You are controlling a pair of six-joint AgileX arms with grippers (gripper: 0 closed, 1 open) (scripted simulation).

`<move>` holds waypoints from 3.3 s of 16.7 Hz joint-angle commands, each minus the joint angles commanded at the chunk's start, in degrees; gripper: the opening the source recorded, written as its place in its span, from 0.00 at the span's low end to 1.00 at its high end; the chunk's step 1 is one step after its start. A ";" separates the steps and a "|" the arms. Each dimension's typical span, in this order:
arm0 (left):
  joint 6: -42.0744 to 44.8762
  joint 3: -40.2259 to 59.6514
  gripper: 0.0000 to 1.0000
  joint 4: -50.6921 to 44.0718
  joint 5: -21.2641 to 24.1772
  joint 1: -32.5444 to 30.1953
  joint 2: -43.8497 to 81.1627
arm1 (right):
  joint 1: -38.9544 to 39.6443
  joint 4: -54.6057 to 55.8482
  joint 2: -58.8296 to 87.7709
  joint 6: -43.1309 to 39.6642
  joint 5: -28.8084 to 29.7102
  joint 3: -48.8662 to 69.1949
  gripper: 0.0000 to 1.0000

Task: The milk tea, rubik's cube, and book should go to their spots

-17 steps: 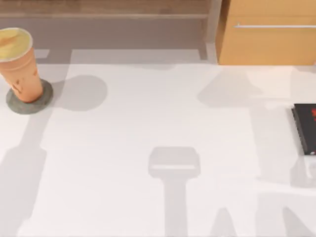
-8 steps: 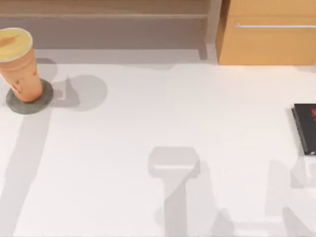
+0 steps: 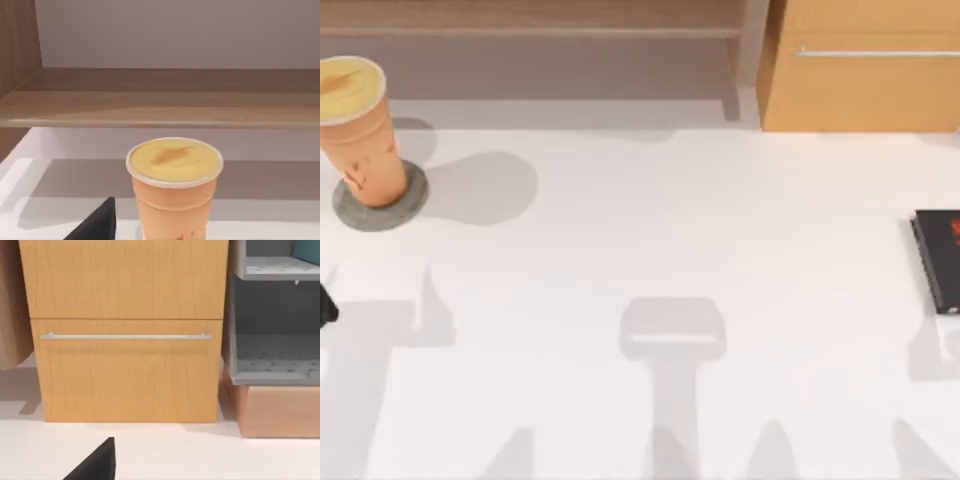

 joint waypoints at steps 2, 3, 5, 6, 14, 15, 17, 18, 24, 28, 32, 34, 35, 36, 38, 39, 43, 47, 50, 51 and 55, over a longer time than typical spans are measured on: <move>-0.02 -6.02 1.00 -0.43 0.23 0.35 -6.36 | 0.00 0.00 0.00 0.00 0.00 0.00 1.00; 0.00 -8.30 1.00 -0.61 0.31 0.48 -8.73 | 0.00 0.00 0.00 0.00 0.00 0.00 1.00; 0.03 -11.16 1.00 -0.84 0.42 0.63 -11.64 | 0.00 0.00 0.00 0.00 0.00 0.00 1.00; 0.05 -11.69 1.00 -0.88 0.45 0.65 -12.18 | 0.00 0.00 0.00 0.00 0.00 0.00 1.00; 0.05 -11.69 1.00 -0.88 0.45 0.65 -12.18 | -1.43 1.99 3.55 -0.07 -1.29 3.40 1.00; 0.05 -11.69 1.00 -0.88 0.45 0.65 -12.18 | -2.28 3.15 5.95 -0.10 -2.04 5.65 1.00; 0.05 -11.69 1.00 -0.88 0.45 0.65 -12.18 | -4.25 5.90 12.55 -0.15 -3.85 11.40 1.00; 0.05 -11.69 1.00 -0.88 0.45 0.65 -12.18 | -5.32 7.40 16.74 -0.16 -4.83 14.70 1.00; 0.05 -11.69 1.00 -0.88 0.45 0.65 -12.18 | -11.62 16.52 52.17 -0.21 -10.75 37.48 1.00; 0.05 -11.69 1.00 -0.88 0.45 0.65 -12.18 | -15.61 22.50 77.81 -0.20 -14.57 52.01 1.00; 0.05 -11.69 1.00 -0.88 0.45 0.65 -12.18 | -19.55 28.36 97.86 -0.29 -18.31 65.23 1.00; 0.05 -11.69 1.00 -0.88 0.45 0.65 -12.18 | -21.42 31.07 105.03 -0.37 -20.02 71.02 1.00; 0.05 -11.69 1.00 -0.88 0.45 0.65 -12.18 | -22.24 32.25 107.93 -0.41 -20.76 73.47 1.00; 0.05 -11.69 1.00 -0.88 0.45 0.65 -12.18 | -22.93 33.24 110.34 -0.45 -21.39 75.60 1.00; 0.05 -11.69 1.00 -0.88 0.45 0.65 -12.18 | -23.88 34.59 113.49 -0.47 -22.23 78.59 1.00; 0.05 -11.69 1.00 -0.88 0.45 0.65 -12.18 | -24.11 34.91 114.21 -0.47 -22.43 79.30 1.00; 0.05 -11.69 1.00 -0.88 0.45 0.65 -12.18 | -24.16 34.99 114.38 -0.47 -22.47 79.47 1.00; 0.05 -11.69 1.00 -0.88 0.45 0.65 -12.18 | -23.72 34.36 115.49 -0.48 -22.03 81.19 1.00; 0.05 -11.69 1.00 -0.88 0.45 0.65 -12.18 | -23.19 33.05 118.24 -0.50 -21.43 85.26 1.00; 0.05 -11.69 1.00 -0.88 0.45 0.65 -12.18 | -23.00 32.63 119.08 -0.51 -21.24 86.50 1.00; 0.05 -11.69 1.00 -0.88 0.45 0.65 -12.18 | -22.76 32.07 120.10 -0.52 -20.99 88.07 1.00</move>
